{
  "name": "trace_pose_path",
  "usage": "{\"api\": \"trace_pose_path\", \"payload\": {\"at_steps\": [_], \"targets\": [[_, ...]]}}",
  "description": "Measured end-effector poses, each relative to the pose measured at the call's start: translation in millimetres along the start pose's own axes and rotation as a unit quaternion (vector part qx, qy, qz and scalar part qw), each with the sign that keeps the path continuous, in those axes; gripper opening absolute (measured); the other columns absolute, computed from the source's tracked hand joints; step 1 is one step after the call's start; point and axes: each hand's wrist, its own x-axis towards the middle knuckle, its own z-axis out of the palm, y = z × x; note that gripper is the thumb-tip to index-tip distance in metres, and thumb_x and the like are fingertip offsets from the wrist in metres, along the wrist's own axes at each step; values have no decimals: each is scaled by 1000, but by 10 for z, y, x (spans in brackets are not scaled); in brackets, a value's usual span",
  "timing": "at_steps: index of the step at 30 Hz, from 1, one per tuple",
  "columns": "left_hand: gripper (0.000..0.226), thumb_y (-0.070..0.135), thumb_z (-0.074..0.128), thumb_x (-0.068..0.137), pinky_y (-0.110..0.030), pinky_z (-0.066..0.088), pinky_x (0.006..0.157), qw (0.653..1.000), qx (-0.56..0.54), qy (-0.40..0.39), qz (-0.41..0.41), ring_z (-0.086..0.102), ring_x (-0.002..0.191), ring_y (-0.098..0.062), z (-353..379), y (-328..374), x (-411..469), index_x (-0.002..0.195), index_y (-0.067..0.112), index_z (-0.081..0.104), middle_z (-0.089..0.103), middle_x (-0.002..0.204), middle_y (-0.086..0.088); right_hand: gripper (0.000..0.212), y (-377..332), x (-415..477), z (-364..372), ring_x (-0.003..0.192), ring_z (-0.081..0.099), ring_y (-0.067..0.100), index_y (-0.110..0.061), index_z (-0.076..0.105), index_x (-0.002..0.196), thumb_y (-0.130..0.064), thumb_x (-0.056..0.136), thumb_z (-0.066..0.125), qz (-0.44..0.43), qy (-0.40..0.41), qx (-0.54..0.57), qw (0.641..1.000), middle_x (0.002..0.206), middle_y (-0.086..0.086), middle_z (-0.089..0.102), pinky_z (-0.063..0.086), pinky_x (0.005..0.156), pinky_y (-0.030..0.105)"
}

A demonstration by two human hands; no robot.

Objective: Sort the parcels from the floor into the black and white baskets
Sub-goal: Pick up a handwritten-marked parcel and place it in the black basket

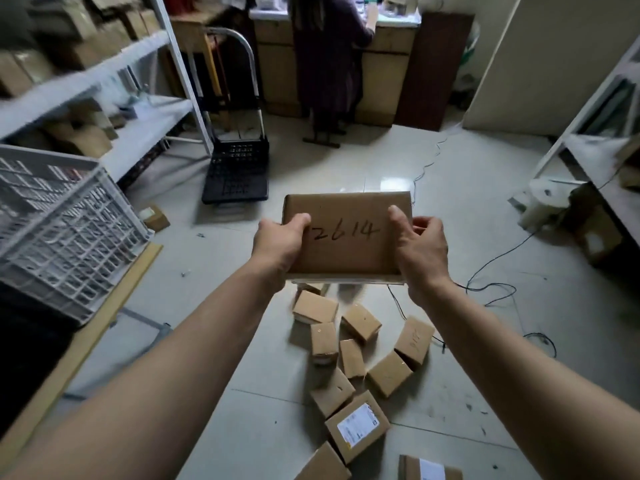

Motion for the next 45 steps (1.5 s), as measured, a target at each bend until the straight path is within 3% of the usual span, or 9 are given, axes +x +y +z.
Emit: {"api": "trace_pose_path", "payload": {"at_steps": [3,7,17,24,28,33,36,41,45], "targets": [[43,42,61,85,-32,51,69,1000,-9,10,18,59,84,-19,-491,352,-156,108,8,50,57,97,-5,60,-501,-290,203,106,56,24,-10,48,121,-56,85,55,-17,-23,-2,1000,118,10,55,49,93,46],[55,45,61,84,-46,51,92,998,-19,52,38,58,103,-29,-1098,640,-380,121,7,46,58,115,-12,58,-1042,-656,443,103,59,26,-10,50,123,-55,87,53,-54,-69,18,996,119,14,55,53,88,44],[53,43,66,81,-49,50,92,974,-84,205,47,59,108,-32,-2384,566,-1207,115,9,44,58,120,-13,23,-1518,-1686,1016,95,64,27,-20,58,94,-43,92,53,-103,-241,93,961,101,12,65,56,83,47],[65,42,67,79,-46,49,94,949,-135,283,39,57,111,-31,-3369,335,-1391,130,9,43,56,126,-12,31,-1722,-2296,1809,85,65,28,-15,65,90,-45,89,57,-127,-319,77,936,91,11,67,55,80,51],[55,39,66,84,-29,53,73,935,-148,320,40,61,98,-23,-4066,163,-1269,123,7,45,58,121,-11,31,-1843,-2630,2516,82,65,20,-15,66,92,-45,89,57,-144,-353,82,921,89,5,68,56,70,37],[74,45,64,83,-32,47,89,922,-147,358,29,51,113,-23,-5147,-75,-988,138,7,33,48,128,-2,32,-1960,-3146,3620,89,65,26,-15,64,95,-45,90,55,-143,-390,67,907,94,9,67,56,78,43],[79,48,65,78,-49,44,100,917,-153,368,7,51,121,-31,-5786,-204,-791,139,9,34,49,137,-11,36,-2016,-3450,4256,91,65,27,-15,63,99,-48,89,53,-140,-409,47,901,98,11,67,55,82,48],[66,45,65,81,-35,48,87,912,-150,382,-21,56,105,-23,-6498,-381,-394,131,10,40,55,124,-7,37,-2021,-3703,5068,93,63,28,-15,62,98,-49,89,53,-120,-422,18,898,103,14,65,53,85,50],[72,44,65,81,-49,49,95,908,-168,379,-51,57,113,-34,-6796,-540,-59,138,8,38,54,130,-15,25,-1959,-3729,5571,89,64,27,-24,58,79,-46,90,53,-113,-420,-6,901,96,11,67,53,84,50]]}}
